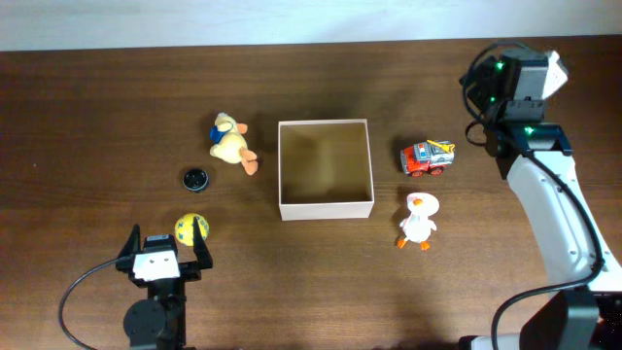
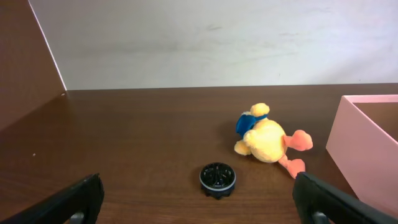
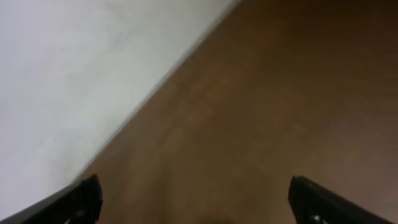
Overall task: Pack container
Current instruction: 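Move the right gripper over the red toy truck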
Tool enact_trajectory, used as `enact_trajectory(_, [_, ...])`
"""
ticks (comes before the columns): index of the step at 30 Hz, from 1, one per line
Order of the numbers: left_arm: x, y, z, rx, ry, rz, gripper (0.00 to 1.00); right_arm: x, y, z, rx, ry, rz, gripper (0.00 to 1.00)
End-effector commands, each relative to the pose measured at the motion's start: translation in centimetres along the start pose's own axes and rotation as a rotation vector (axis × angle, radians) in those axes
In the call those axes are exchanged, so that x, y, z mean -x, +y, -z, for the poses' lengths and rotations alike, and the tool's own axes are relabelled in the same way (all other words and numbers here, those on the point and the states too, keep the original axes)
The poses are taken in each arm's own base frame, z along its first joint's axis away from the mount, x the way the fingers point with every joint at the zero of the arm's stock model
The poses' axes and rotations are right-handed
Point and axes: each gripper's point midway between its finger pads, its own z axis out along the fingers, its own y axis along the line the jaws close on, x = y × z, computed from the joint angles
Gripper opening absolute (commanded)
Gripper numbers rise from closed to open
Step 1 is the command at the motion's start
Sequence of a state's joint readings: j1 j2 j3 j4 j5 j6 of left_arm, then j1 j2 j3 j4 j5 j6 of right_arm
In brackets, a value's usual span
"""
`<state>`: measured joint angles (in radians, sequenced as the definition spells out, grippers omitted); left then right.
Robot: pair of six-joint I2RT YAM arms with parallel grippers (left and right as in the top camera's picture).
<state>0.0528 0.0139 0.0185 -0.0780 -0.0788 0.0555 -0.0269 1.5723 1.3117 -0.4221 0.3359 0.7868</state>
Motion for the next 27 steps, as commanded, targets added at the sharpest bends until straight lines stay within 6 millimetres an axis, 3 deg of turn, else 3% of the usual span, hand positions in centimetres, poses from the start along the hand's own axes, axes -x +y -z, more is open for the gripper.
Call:
enact_trajectory(1, [-0.2, 0.0, 0.0, -0.001, -0.002, 0.011, 0.99, -1.3, 0.2, 1.1, -0.046, 0.008, -0.063, 0.99])
enact_trajectory(9, [-0.2, 0.0, 0.0, -0.001, -0.002, 0.011, 0.99, -7.4, 1.3, -0.5, 0.004, 0.253, -0.06, 0.99])
enact_trajectory(13, [-0.2, 0.0, 0.0, -0.001, -0.002, 0.011, 0.99, -9.0, -0.1, -1.3, -0.092, 0.294, -0.26, 0.99])
enact_trajectory(22, [-0.2, 0.0, 0.0, -0.001, -0.002, 0.011, 0.99, -13.6, -1.9, -4.9, -0.235, 0.372, -0.473, 0.99])
enact_trajectory(27, [-0.2, 0.0, 0.0, -0.001, -0.002, 0.011, 0.99, -15.9, -2.0, -5.7, -0.255, 0.454, -0.506, 0.99])
